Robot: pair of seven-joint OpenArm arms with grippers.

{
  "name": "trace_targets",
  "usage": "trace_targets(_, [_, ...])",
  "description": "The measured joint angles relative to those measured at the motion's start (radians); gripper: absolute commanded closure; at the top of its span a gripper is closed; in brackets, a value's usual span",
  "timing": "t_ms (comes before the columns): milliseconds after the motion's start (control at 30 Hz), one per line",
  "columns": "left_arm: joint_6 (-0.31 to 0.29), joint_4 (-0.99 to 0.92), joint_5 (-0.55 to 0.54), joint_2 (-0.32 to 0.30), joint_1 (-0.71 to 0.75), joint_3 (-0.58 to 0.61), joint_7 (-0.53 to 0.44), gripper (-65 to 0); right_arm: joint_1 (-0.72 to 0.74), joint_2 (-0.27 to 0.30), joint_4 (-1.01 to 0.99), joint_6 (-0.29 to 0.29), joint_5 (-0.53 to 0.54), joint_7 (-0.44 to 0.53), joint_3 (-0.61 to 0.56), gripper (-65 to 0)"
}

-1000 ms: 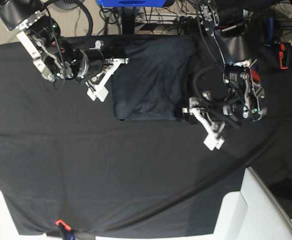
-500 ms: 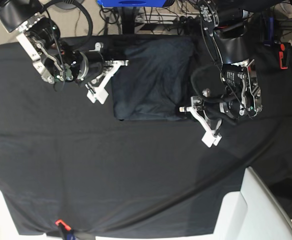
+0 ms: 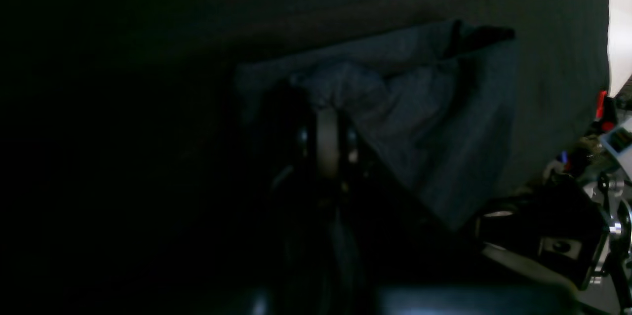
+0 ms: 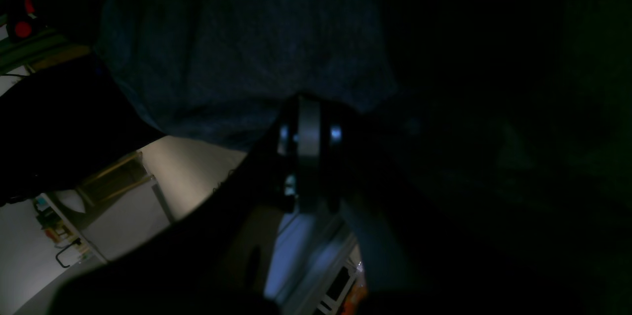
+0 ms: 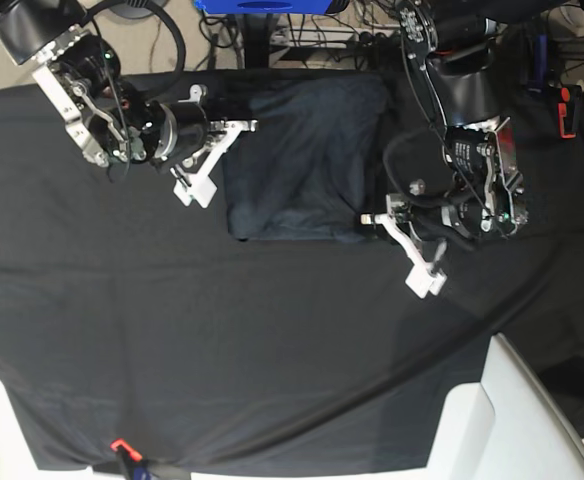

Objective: Fold the T-shirt properly
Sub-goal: 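Lower the left gripper to the stack's side and press it inward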

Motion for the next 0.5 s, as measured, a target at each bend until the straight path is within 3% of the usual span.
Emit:
trace_targets(167, [0.031,0.039,0.000,-0.003,0.002,0.000,-0.002,0.0,0.000,0.000,0.000,0.000,0.000,0.000,0.000,-2.3])
trace_targets(500, [0.034,0.032,0.000,-0.002,0.011,0.000,0.002,0.0,0.000,0.000,0.000,0.000,0.000,0.000,0.000,-2.3])
